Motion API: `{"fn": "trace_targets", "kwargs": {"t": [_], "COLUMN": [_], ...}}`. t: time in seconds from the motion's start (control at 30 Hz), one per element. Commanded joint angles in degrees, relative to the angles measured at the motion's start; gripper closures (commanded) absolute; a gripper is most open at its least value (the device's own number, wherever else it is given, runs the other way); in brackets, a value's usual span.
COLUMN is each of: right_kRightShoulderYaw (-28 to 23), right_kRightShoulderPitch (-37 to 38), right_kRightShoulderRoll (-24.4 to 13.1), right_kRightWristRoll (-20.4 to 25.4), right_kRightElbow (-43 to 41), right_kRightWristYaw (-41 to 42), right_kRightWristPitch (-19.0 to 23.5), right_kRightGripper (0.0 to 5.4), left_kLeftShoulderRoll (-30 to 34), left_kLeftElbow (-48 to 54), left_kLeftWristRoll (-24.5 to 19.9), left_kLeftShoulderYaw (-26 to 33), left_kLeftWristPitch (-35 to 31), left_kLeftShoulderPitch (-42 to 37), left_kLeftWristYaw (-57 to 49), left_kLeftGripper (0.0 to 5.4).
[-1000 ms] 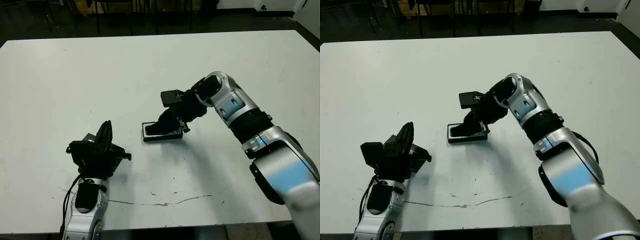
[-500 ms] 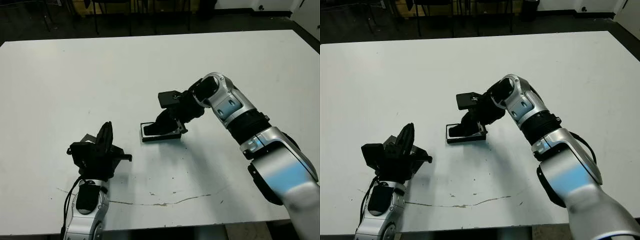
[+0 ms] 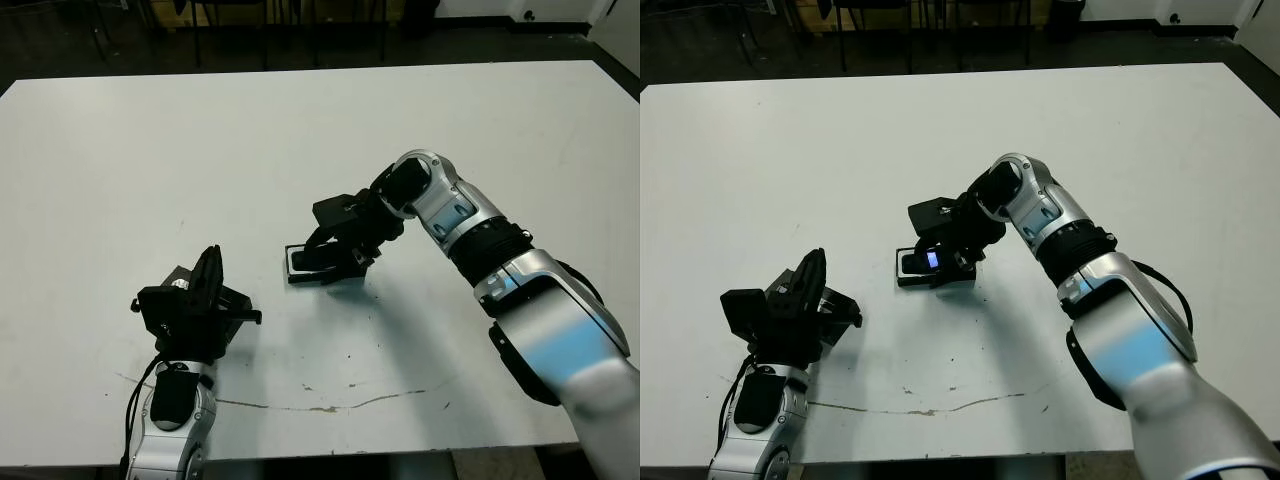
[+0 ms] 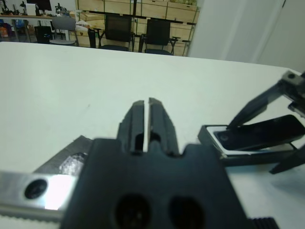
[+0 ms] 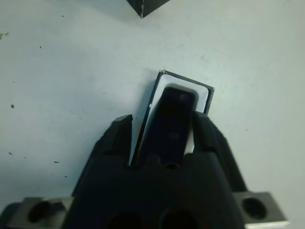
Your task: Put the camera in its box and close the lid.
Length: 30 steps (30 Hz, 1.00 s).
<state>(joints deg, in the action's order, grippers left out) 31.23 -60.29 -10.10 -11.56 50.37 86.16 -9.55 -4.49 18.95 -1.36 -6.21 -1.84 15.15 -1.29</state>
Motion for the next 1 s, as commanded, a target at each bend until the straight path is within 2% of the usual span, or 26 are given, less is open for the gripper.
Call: {"fn": "trace_targets", "kwargs": {"t": [0.03,0.17,0.33,0.43,0.53,0.7,0.8,0.9,0.97,1.0], "right_kRightShoulderYaw": [-1.6,-2.4,-4.7,-7.7,-11.1,-16.6,-20.8,-25.1,-28.0,-28.5], "right_kRightShoulderPitch": [-0.7,-1.7,-2.1,-2.4,-2.9,-2.4,0.7,7.4,14.8,18.6], "right_kRightShoulderRoll": [-1.4,-3.4,-6.1,-7.5,-9.3,-13.8,-15.3,-15.0,-12.4,-11.0], "right_kRightWristRoll": [1.1,-0.4,-1.1,1.6,5.0,11.3,16.6,19.7,20.4,19.3], "right_kRightElbow": [2.9,3.4,1.4,1.1,-0.6,-8.2,-14.1,-23.7,-31.6,-35.3], "right_kRightWristYaw": [2.5,-0.1,-4.3,-3.7,-1.9,0.2,-1.1,-10.1,-20.3,-25.7], "right_kRightWristPitch": [-0.4,-4.7,-2.4,-2.7,-2.7,3.0,11.0,18.8,19.9,18.4], "right_kRightGripper": [2.07,1.39,0.49,0.02,0.02,0.02,0.02,0.02,0.02,0.11], "left_kLeftShoulderRoll": [0.5,0.3,0.5,0.6,0.8,0.8,0.9,1.2,1.4,1.4], "left_kLeftElbow": [-0.2,-0.4,-1.0,-1.0,-0.8,-0.8,-1.1,-1.1,-1.1,-1.1], "left_kLeftWristRoll": [0.7,0.1,-0.1,-0.3,-0.1,-0.6,-0.5,-0.1,-0.2,-0.2], "left_kLeftShoulderYaw": [0.3,0.5,0.7,0.9,1.1,1.5,1.7,1.7,1.8,1.9], "left_kLeftWristPitch": [-1.2,-0.9,-0.2,-0.3,-0.8,-1.1,-0.9,-0.6,-0.4,-0.4], "left_kLeftShoulderPitch": [0.4,0.3,-0.1,-0.1,-0.3,-0.7,-1.1,-1.3,-1.3,-1.3], "left_kLeftWristYaw": [-0.4,0.0,0.4,0.7,0.7,1.2,1.3,1.3,1.5,1.6], "left_kLeftGripper": [5.4,5.4,5.4,5.4,5.4,5.4,5.4,5.4,5.4,5.4]}}
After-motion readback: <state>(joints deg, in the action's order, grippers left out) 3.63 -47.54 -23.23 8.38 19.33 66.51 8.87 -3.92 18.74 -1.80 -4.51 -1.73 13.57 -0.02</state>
